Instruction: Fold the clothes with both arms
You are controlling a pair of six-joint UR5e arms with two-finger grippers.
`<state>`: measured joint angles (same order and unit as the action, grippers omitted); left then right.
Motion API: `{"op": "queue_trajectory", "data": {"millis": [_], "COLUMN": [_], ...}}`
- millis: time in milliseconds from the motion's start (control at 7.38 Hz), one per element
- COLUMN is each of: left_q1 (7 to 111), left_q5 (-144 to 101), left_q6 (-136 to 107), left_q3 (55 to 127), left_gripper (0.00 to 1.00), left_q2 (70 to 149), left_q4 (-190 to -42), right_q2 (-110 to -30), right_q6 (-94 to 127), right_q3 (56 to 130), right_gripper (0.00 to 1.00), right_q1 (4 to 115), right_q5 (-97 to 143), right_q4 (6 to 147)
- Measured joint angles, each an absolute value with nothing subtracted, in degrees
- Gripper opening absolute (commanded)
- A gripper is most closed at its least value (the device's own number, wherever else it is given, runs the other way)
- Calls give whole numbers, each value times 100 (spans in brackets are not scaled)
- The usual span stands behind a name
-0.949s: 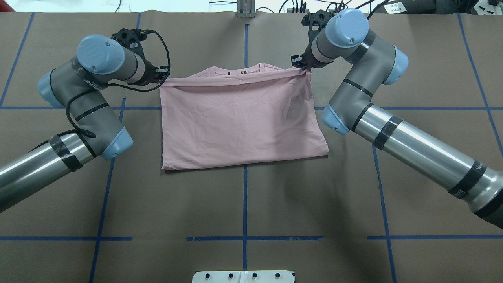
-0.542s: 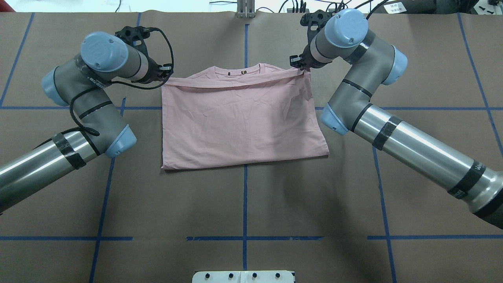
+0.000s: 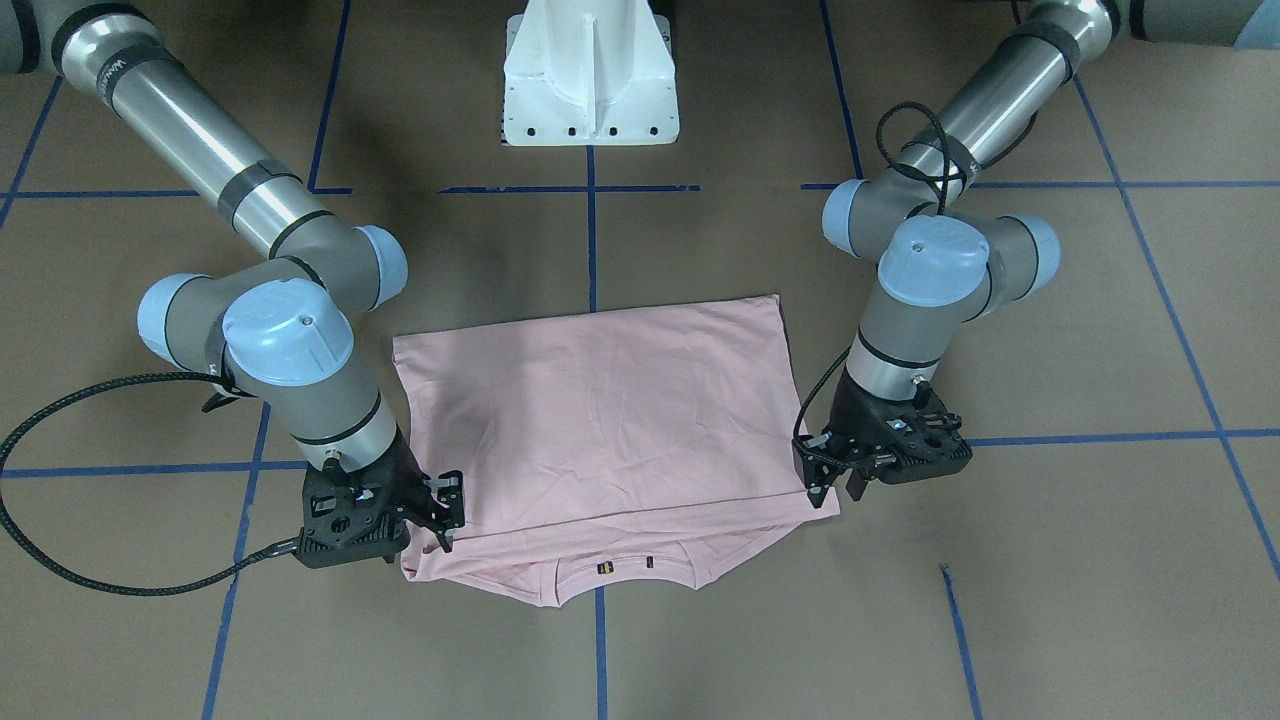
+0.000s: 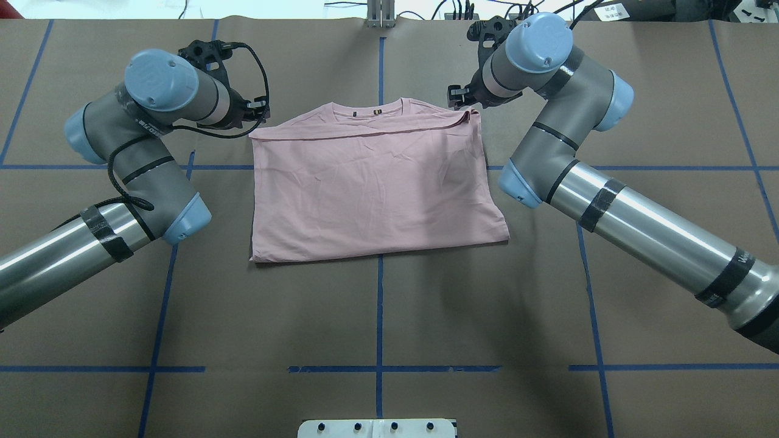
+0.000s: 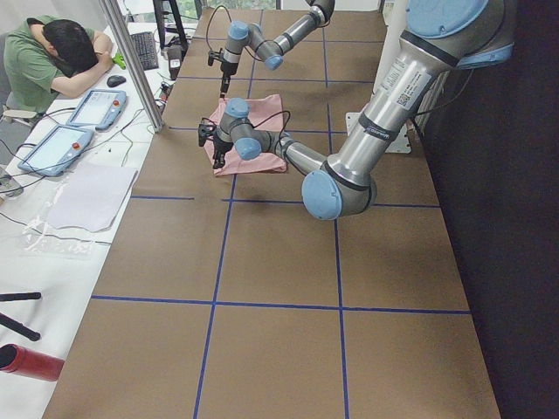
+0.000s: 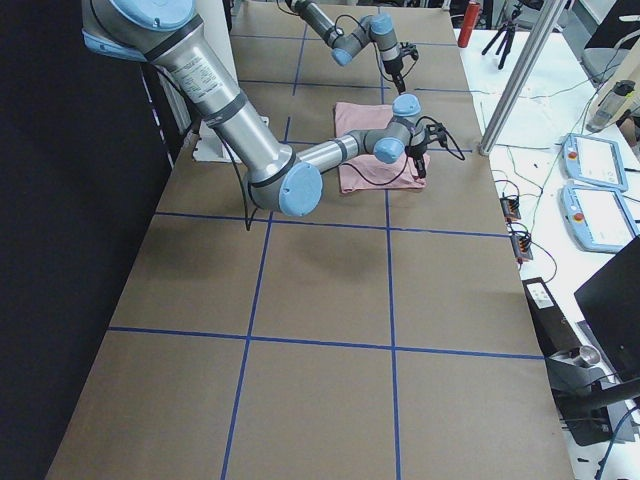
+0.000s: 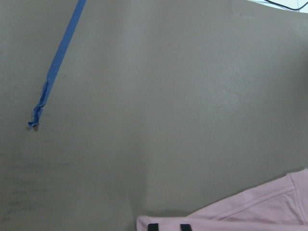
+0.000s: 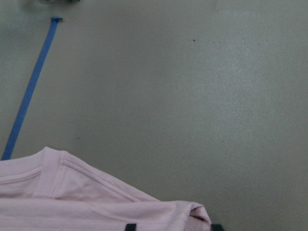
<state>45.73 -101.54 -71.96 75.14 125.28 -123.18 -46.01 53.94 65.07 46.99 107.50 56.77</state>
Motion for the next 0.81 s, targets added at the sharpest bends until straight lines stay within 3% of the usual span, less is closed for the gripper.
{"op": "queue_trajectory", "data": {"millis": [271, 542, 813], "left_q1": [4584, 4573, 4537], "left_q5": [-10165, -10168, -10169], "left_q6": [-7198, -7346, -7509], "left_q3": [7691, 8068, 8294], "left_gripper": [100, 100, 100], "left_q2": [12498, 12425, 12373], "left_q4": [-12263, -12236, -12227], "right_q2": [-4953, -5763, -6260], "right_q6": [5582, 5992, 6733], "right_q3": [7122, 8638, 9433], "right_gripper": [100, 100, 100], "right_q1": [4712, 4532, 4129], "right_q5": [11212, 11368, 11325], "right_q4": [5986, 7044, 7660]}}
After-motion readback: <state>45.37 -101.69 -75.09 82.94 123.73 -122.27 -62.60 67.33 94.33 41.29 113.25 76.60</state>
